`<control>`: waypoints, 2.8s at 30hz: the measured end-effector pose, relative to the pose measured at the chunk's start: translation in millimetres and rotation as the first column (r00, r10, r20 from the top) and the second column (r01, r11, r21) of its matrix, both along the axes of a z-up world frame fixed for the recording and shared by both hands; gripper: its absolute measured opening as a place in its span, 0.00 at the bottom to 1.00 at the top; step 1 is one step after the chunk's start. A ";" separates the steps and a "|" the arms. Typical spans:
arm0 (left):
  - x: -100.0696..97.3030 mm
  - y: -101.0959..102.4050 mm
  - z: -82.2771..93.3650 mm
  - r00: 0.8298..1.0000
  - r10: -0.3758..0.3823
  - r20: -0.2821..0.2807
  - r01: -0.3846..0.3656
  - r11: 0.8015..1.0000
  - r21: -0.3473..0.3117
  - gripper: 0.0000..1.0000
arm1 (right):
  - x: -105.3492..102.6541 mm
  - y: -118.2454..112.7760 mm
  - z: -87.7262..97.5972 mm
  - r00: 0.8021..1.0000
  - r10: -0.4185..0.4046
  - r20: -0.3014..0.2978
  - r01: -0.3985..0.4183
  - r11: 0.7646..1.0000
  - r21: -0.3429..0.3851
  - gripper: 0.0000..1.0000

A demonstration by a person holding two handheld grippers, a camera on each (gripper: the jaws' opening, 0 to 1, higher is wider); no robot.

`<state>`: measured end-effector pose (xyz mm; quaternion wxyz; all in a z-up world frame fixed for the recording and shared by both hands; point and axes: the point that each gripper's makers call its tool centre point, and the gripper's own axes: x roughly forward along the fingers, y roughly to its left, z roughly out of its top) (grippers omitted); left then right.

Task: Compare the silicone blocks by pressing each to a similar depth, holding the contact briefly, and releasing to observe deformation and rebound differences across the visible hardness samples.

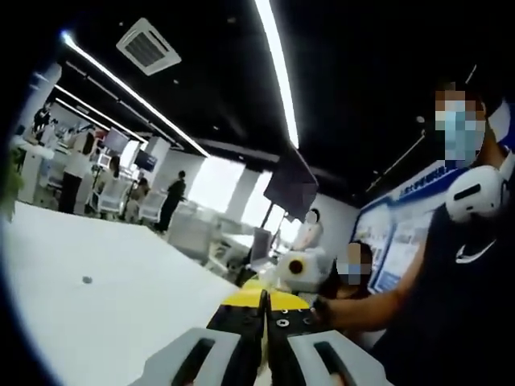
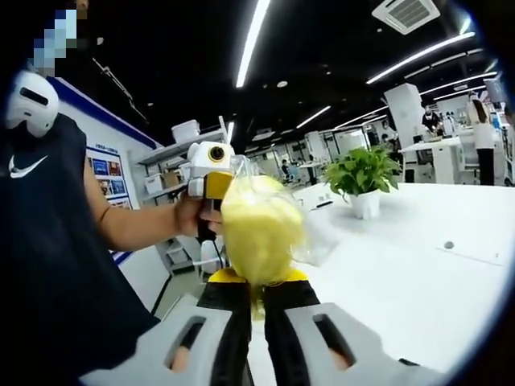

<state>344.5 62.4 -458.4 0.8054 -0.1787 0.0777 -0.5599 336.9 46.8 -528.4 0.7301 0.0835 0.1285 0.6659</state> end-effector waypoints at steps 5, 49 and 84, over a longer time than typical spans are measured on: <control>-3.4 -1.0 3.3 1.000 0.023 0.011 -0.023 1.000 0.005 0.00 | -3.6 -1.7 3.8 1.000 0.014 0.001 -0.014 1.000 0.005 0.00; -2.8 -2.2 -4.8 0.995 0.044 0.089 -0.051 0.995 0.083 0.00 | -5.4 -1.4 -3.6 1.000 -0.002 -0.005 0.002 1.000 -0.010 0.00; -8.6 8.0 -7.6 0.996 0.084 0.035 -0.087 0.993 0.085 0.00 | -7.7 5.2 -5.1 0.997 0.006 0.083 -0.001 0.998 -0.069 0.00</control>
